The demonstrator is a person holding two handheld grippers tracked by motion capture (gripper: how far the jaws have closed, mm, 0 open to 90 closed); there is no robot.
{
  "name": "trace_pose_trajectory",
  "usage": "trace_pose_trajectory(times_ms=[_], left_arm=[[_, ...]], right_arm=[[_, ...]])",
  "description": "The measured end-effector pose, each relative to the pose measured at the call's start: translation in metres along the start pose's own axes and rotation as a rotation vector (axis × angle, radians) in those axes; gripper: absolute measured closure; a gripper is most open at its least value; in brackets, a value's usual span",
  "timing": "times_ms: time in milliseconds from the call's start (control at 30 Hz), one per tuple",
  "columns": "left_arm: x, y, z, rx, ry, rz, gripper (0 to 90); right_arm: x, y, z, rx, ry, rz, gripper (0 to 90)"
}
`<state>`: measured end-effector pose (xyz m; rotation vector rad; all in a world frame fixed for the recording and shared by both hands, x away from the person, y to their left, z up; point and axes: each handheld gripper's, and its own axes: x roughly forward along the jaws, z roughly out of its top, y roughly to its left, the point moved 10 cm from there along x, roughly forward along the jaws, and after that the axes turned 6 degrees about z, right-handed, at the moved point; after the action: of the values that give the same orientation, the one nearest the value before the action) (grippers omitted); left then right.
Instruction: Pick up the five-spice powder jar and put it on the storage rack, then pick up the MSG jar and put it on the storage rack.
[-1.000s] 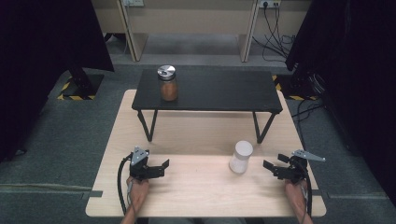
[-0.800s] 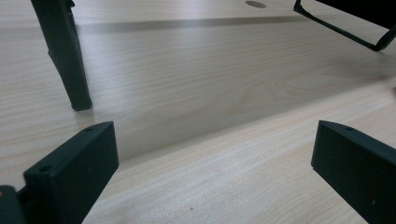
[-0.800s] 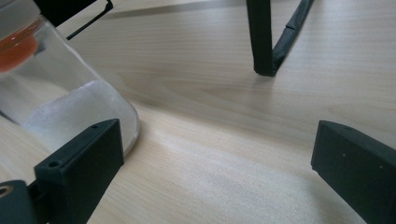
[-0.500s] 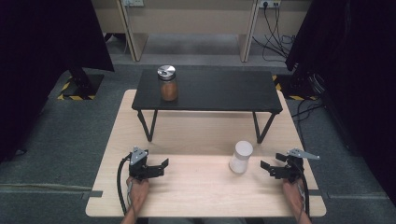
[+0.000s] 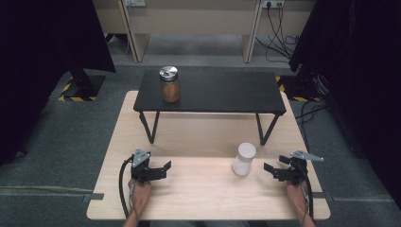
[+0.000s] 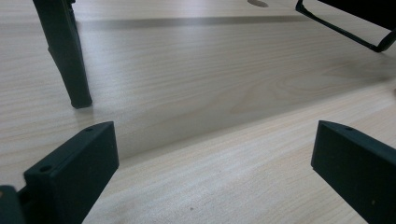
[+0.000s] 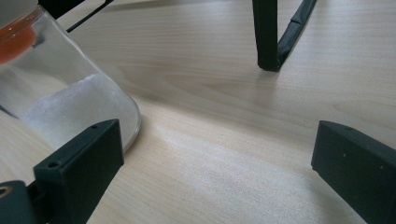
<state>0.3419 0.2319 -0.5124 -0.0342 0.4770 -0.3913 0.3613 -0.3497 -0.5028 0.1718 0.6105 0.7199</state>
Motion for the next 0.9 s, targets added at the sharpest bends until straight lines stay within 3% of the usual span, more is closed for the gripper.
trace_pose_trajectory(times_ms=[900], left_arm=[[-0.0009,-0.0008,-0.0008,0.009,-0.008,-0.006,0.0]], right_arm=[[0.0013,-0.0008,0.0009,0.006,0.004,0.005,2.5]])
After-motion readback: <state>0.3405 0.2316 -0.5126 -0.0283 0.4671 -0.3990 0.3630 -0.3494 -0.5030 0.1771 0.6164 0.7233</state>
